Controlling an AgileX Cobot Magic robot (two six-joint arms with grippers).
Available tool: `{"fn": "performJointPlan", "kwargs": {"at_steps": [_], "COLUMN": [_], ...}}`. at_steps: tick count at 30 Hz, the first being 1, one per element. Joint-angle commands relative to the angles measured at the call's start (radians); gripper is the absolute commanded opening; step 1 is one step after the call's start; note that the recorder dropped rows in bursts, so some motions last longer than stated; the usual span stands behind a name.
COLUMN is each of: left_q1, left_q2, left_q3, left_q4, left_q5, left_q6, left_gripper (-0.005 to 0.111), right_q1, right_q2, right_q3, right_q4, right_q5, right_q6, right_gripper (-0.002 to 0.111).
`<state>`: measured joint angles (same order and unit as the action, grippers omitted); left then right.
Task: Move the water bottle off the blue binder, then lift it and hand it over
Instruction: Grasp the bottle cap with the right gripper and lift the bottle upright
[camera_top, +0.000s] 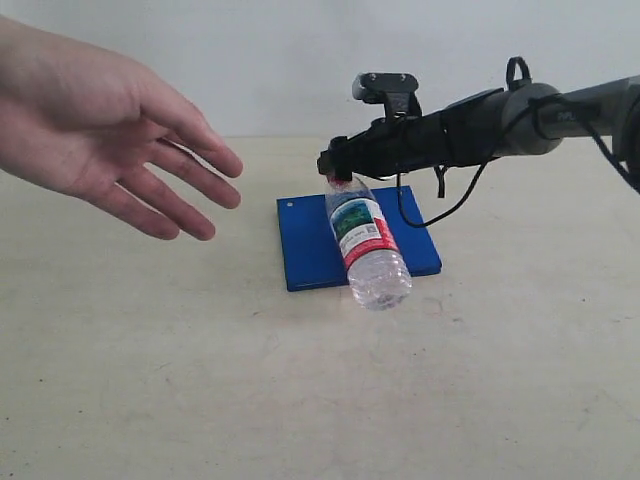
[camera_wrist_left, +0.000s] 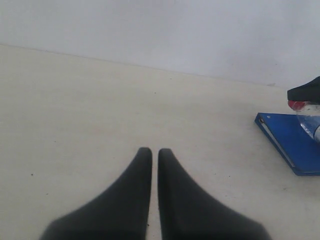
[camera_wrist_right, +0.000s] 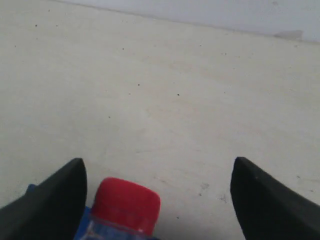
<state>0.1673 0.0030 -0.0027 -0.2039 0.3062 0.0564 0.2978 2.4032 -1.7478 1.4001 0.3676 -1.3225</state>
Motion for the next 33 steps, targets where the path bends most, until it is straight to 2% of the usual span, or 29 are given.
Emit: {"fn": "performJointPlan", "kwargs": {"at_steps": [1, 11, 17, 27, 33], "left_q1": [0.002, 0.002, 0.002, 0.002, 0.002], "left_q2": [-0.003, -0.003, -0.003, -0.003, -0.003], "left_q3": [0.003, 0.003, 0.003, 0.003, 0.003], "left_q4": [0.002, 0.002, 0.002, 0.002, 0.002], "left_q5": [-0.004, -0.004, -0.004, -0.004, -0.002], "left_q6": [0.003, 0.003, 0.003, 0.003, 0.003], "left_gripper": [0.005, 0.005, 0.005, 0.005, 0.005], "right_q1": [0.001, 0.001, 0.001, -0.009, -0.039], "right_q2": [0.051, 0.059, 0.057, -0.067, -0.177], "right_q3": [-0.062, -0.070, -0.070, -0.070, -0.070], "right_q4": [-0.023, -0.038, -0.052, -0.186, -0.213], "right_q5": [0.067, 0.243, 0.316, 0.309, 0.316], "right_q6": [0.003, 0.069, 0.084, 0.080, 0.084], "right_gripper": [0.070, 0.067, 0.040, 0.000, 0.000]}}
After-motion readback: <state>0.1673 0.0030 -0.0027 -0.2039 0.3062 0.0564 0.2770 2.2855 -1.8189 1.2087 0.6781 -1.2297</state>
